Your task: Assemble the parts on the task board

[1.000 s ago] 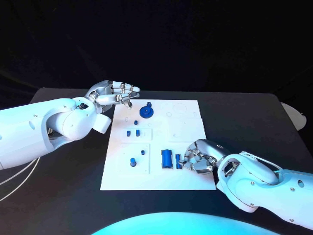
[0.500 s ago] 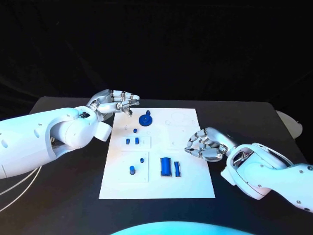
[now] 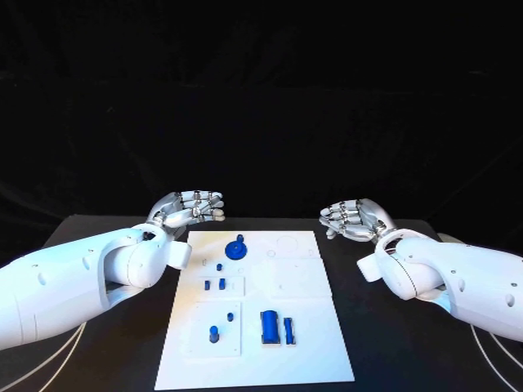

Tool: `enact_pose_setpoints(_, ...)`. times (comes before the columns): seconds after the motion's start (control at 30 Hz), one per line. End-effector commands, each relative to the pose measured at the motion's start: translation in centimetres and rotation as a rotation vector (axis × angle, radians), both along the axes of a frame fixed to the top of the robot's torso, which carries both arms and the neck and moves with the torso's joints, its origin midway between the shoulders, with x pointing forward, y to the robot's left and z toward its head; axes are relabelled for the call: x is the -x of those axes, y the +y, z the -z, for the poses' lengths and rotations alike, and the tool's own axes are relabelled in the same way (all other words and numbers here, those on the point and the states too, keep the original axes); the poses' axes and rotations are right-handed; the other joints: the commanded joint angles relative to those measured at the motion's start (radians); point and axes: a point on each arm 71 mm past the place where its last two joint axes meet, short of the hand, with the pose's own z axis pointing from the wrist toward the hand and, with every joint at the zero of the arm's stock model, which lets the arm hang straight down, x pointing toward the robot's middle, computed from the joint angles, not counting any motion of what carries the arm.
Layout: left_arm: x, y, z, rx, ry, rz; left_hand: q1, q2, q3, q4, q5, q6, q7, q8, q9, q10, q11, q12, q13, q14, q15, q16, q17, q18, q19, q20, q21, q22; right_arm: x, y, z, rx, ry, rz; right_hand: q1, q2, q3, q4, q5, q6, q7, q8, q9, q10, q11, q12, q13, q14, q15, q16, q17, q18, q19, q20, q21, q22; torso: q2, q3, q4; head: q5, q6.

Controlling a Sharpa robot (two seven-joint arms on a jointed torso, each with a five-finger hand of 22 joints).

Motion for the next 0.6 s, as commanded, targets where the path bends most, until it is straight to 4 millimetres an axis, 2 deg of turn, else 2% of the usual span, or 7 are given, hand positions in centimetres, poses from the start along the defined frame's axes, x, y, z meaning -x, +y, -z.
enact_pose_setpoints(0.03, -0.8, 0.5, 0.2, 0.059, -0.035, -0.108, 0.007, 0.003, -0.001, 0.004, -0.001, -0.013, -0.010, -0.007, -0.007, 0.001, 0.018, -0.059, -0.003, -0.045, 0.021, -0.085, -0.019, -0.003, -0.046, 0.024, -0.093, -0.069, -1.2, 0.0, -0.1, -0.198, -0.005, -0.005, -0.007, 0.001, 0.006, -0.031, -0.013, 0.014, 0.008, -0.044, -0.039, 0.042, 0.007, -0.082, -0.167, 0.015, 0.021, -0.127, -0.088, 0.019, 0.034, 0.023, -0.100, -0.156, -0.022, 0.0024, 0.0017, 0.003, 0.028)
enact_pose_setpoints(0.2, -1.4, 0.2, 1.0, 0.059, -0.035, -0.147, 0.016, 0.014, -0.033, -0.005, 0.000, -0.030, -0.019, -0.043, -0.045, -0.021, 0.023, -0.213, -0.003, -0.101, 0.055, -0.249, -0.071, -0.017, -0.020, 0.029, -0.229, -0.205, -2.6, 0.2, 0.3, -0.222, -0.020, 0.001, -0.018, 0.021, 0.006, -0.045, -0.013, 0.018, 0.008, -0.066, -0.061, 0.036, 0.017, -0.130, -0.244, -0.004, 0.031, -0.193, -0.138, 0.009, 0.017, 0.041, -0.130, -0.248, -0.030, 0.0084, 0.0024, 0.008, 0.038)
enact_pose_setpoints(0.23, -1.2, -0.2, 1.1, 0.030, -0.006, -0.083, -0.429, 0.253, -0.502, -0.275, -0.212, -0.838, -0.164, -0.281, -0.346, -0.996, -0.145, -0.352, -0.066, -0.901, -0.113, -0.555, -0.232, -0.170, -0.739, -0.261, -0.350, -0.544, -2.5, 0.0, 0.3, -0.122, -0.010, 0.039, -0.430, 0.178, -0.439, -0.267, -0.179, -0.824, -0.199, -0.267, -0.472, -0.272, -0.141, -0.217, -0.466, -0.991, -0.089, -0.450, -0.497, -0.173, -0.956, -0.184, -0.190, -0.848, -0.021, 0.0043, 0.0015, 0.005, 0.031)
enact_pose_setpoints(0.3, -1.2, -0.2, 1.1, 0.029, -0.007, -0.085, -0.452, 0.253, -0.502, -0.275, -0.212, -0.838, -0.164, -0.281, -0.346, -0.996, -0.145, -0.352, -0.066, -0.901, -0.113, -0.555, -0.232, -0.170, -0.739, -0.261, -0.350, -0.544, -2.5, 0.1, 0.3, -0.125, -0.010, 0.040, -0.456, 0.178, -0.439, -0.267, -0.179, -0.824, -0.199, -0.267, -0.472, -0.988, -0.141, -0.217, -0.466, -0.991, -0.089, -0.450, -0.497, -0.173, -0.956, -0.184, -0.190, -0.848, -0.022, 0.0060, 0.0035, 0.004, 0.031)
enact_pose_setpoints(0.5, -0.3, -1.1, 1.3, 0.012, -0.011, -0.106, -0.675, 0.253, -0.502, -0.275, -0.212, -0.838, -0.164, -0.281, -0.346, -0.996, -0.145, -0.352, -0.066, -0.901, -0.113, -0.555, -0.232, -0.170, -0.739, -0.261, -0.350, -0.544, -1.3, 0.9, 0.4, -0.179, -0.015, 0.064, -0.668, 0.178, -0.439, -0.267, -0.179, -0.824, -0.199, -0.267, -0.472, -0.988, -0.141, -0.217, -0.466, -0.991, -0.089, -0.450, -0.497, -0.173, -0.956, -0.184, -0.190, -0.848, -0.042, 0.0343, 0.0359, -0.007, 0.030)
enact_pose_setpoints(0.57, 0.1, -1.5, 1.4, 0.002, -0.015, -0.119, -0.736, 0.253, -0.502, -0.275, -0.212, -0.838, -0.164, -0.281, -0.346, -0.996, -0.145, -0.352, -0.066, -0.901, -0.113, -0.555, -0.232, -0.170, -0.739, -0.261, -0.350, -0.544, -0.7, 1.4, 0.4, -0.208, -0.017, 0.078, -1.394, 0.178, -0.439, -0.267, -0.179, -0.824, -0.199, -0.267, -0.472, -0.988, -0.141, -0.217, -0.466, -0.991, -0.089, -0.450, -0.497, -0.173, -0.956, -0.184, -0.190, -0.848, -0.048, 0.0438, 0.0467, -0.010, 0.029)
enact_pose_setpoints(0.6, 0.4, -1.8, 1.5, -0.003, -0.017, -0.126, -1.452, 0.253, -0.502, -0.275, -0.212, -0.838, -0.164, -0.281, -0.346, -0.996, -0.145, -0.352, -0.066, -0.901, -0.113, -0.555, -0.232, -0.170, -0.739, -0.261, -0.350, -0.544, -0.3, 1.6, 0.3, -0.224, -0.018, 0.086, -1.394, 0.178, -0.439, -0.267, -0.179, -0.824, -0.199, -0.267, -0.472, -0.988, -0.141, -0.217, -0.466, -0.991, -0.089, -0.450, -0.497, -0.173, -0.956, -0.184, -0.190, -0.848, -0.051, 0.0471, 0.0506, -0.011, 0.029)
